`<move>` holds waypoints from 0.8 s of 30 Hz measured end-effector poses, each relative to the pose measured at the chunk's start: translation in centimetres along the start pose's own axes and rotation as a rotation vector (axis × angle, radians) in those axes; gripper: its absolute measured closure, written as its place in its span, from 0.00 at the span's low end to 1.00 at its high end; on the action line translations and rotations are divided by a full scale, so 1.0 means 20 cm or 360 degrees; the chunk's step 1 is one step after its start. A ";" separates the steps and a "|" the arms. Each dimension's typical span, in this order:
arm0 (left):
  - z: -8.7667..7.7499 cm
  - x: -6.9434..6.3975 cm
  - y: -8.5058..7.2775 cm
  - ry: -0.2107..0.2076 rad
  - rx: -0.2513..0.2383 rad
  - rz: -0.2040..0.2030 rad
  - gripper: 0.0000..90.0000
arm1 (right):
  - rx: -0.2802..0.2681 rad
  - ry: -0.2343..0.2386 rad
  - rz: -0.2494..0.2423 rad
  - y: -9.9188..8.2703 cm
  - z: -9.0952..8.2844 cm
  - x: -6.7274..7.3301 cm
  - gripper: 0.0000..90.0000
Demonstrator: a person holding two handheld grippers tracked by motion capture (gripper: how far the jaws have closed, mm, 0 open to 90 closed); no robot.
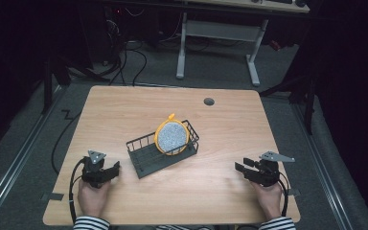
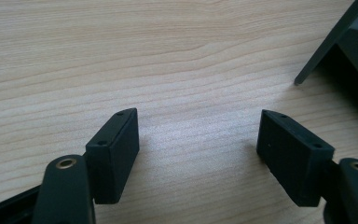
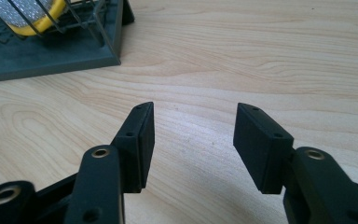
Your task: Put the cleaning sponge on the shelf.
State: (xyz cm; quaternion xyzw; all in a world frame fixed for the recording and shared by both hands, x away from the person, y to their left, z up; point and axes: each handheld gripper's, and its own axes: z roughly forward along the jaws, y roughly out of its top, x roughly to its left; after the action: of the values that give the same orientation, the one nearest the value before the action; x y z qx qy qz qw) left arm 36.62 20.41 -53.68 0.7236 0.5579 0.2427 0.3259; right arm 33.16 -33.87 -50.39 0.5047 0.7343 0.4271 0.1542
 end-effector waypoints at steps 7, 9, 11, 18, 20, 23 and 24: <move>0.00 0.00 0.00 0.0001 -0.0001 0.0000 0.34 | 0.0063 -0.0065 -0.0050 -0.04 0.06 0.02 0.52; 0.00 0.00 0.00 0.0001 -0.0001 0.0000 0.34 | 0.0082 -0.0093 -0.0071 -0.05 0.07 0.02 0.51; 0.00 0.00 0.00 0.0001 -0.0001 0.0000 0.34 | 0.0098 -0.0110 -0.0078 -0.06 0.08 0.03 0.51; 0.00 0.00 0.00 -0.0001 0.0000 -0.0001 0.33 | 0.0138 -0.0153 -0.0106 -0.08 0.10 0.03 0.50; 0.00 0.00 0.00 -0.0001 0.0000 -0.0001 0.34 | 0.0162 -0.0178 -0.0127 -0.09 0.10 0.04 0.49; 0.00 0.00 0.00 -0.0001 0.0000 -0.0002 0.33 | 0.0153 -0.0195 -0.0142 -0.09 0.10 0.04 0.49; 0.00 0.00 0.00 -0.0001 0.0000 -0.0002 0.33 | 0.0145 -0.0202 -0.0143 -0.10 0.10 0.05 0.49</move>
State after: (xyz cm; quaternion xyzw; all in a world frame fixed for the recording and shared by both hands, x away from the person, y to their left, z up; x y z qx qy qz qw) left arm 36.58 20.41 -53.67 0.7234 0.5582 0.2423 0.3262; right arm 32.93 -32.34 -52.97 0.5037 0.7636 0.3531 0.1963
